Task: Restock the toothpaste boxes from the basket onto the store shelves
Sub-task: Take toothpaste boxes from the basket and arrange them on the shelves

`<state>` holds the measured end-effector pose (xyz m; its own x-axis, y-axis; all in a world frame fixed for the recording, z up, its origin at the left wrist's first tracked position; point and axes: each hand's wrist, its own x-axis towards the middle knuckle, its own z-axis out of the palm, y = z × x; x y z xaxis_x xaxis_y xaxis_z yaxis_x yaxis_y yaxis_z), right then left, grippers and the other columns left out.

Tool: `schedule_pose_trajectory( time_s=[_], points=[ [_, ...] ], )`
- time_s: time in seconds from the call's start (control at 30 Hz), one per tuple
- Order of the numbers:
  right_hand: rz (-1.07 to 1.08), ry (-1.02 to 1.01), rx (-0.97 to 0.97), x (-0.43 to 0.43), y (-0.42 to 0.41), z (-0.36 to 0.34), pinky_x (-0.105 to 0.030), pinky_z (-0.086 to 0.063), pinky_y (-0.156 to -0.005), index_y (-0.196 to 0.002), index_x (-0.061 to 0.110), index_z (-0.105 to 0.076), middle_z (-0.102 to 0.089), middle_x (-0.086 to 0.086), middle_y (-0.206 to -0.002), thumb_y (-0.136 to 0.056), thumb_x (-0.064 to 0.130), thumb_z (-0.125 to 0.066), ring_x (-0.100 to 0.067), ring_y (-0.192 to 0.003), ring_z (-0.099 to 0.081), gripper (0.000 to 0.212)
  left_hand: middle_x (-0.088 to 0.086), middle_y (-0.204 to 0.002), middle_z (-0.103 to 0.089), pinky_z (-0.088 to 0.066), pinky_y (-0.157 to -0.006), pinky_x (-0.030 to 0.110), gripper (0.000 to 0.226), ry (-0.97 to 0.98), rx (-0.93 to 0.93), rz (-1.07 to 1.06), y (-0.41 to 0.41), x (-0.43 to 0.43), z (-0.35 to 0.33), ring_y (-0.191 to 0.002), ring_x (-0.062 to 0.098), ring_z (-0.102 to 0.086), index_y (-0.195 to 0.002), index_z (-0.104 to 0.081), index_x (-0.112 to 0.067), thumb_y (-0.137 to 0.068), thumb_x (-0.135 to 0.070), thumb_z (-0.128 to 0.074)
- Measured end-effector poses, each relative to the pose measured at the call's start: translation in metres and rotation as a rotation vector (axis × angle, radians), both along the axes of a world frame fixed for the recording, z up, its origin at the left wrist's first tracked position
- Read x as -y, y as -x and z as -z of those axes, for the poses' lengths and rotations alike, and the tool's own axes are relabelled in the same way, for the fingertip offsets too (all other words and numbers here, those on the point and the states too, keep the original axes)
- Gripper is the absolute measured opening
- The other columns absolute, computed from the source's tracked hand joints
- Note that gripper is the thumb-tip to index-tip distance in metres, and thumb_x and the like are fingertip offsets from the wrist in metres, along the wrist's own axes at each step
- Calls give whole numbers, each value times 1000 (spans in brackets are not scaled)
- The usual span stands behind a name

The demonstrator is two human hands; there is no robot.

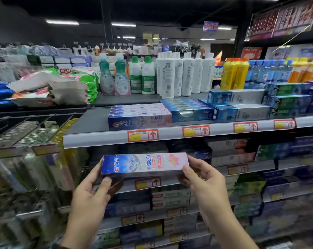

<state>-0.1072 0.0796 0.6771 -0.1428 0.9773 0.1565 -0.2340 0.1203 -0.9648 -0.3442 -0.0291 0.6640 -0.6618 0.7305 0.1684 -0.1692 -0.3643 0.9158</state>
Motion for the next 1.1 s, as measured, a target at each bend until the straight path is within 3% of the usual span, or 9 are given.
schedule_pose_trajectory(
  time_s=[0.1,0.23,0.33,0.43,0.57,0.67,0.83,0.97,1.1],
  points=[
    [-22,-17,21,-2,5,-3,-46,-62,-94,-125,21,-75,-82,0,-109,-98,14,-74,-21,-103,-78,28,6,-124,-76,-62,-88,29,51,-6,-46,-42,6,-1,2,-112,25,-73,-123,-73,-29,-103,12,-48],
    [-31,-25,45,-8,8,-8,-43,-62,-94,-125,25,-75,-81,5,-111,-98,17,-74,-17,-102,-78,28,9,-126,-75,-60,-95,36,52,-24,-57,-73,7,-5,5,-116,31,-71,-122,-74,-30,-102,12,-50],
    [-38,-24,49,-13,8,-10,-44,-61,-95,-126,28,-75,-81,5,-112,-98,18,-75,-19,-105,-77,30,5,-126,-75,-58,-98,34,46,-1,-72,-77,9,-5,3,-116,26,-72,-126,-74,-30,-100,5,-58],
    [-45,-12,43,-17,6,-10,-45,-62,-95,-125,30,-75,-81,2,-114,-98,15,-75,-21,-105,-77,32,1,-127,-75,-51,-109,48,43,8,-92,-75,15,-5,3,-119,24,-71,-131,-72,-27,-94,-5,-66],
    [-36,-42,67,-19,3,-10,-41,-63,-86,-124,33,-74,-81,3,-110,-98,7,-72,-22,-94,-79,36,3,-124,-76,-60,-94,33,44,-3,-95,-82,13,-7,-5,-119,25,-71,-130,-71,-26,-91,-8,-67],
    [-36,-61,62,-19,3,-12,-36,-63,-82,-122,31,-74,-80,4,-109,-98,2,-70,-22,-92,-79,38,5,-121,-77,-62,-90,33,47,-28,-90,-82,11,-6,-11,-118,25,-71,-129,-70,-27,-83,-15,-69],
    [-66,-91,90,-17,1,-18,-36,-64,-86,-121,29,-75,-80,7,-107,-89,-7,-78,-14,-97,-77,49,4,-120,-78,-50,-110,46,41,-13,-94,-116,13,-6,-14,-119,25,-71,-123,-77,-33,-83,-23,-73],
    [-66,-133,110,-15,0,-20,-28,-65,-84,-121,31,-75,-81,11,-103,-89,-8,-77,-10,-96,-77,50,3,-115,-79,-63,-82,27,38,8,-41,-117,10,-6,-21,-110,23,-75,-121,-77,-26,-83,-26,-73],
    [-51,-153,115,-16,0,-23,-20,-62,-79,-116,36,-75,-81,13,-99,-91,-4,-76,-8,-94,-78,47,1,-109,-81,-64,-81,30,34,42,-51,-152,10,-5,-23,-106,23,-76,-111,-79,-31,-78,-38,-76]
  ],
)
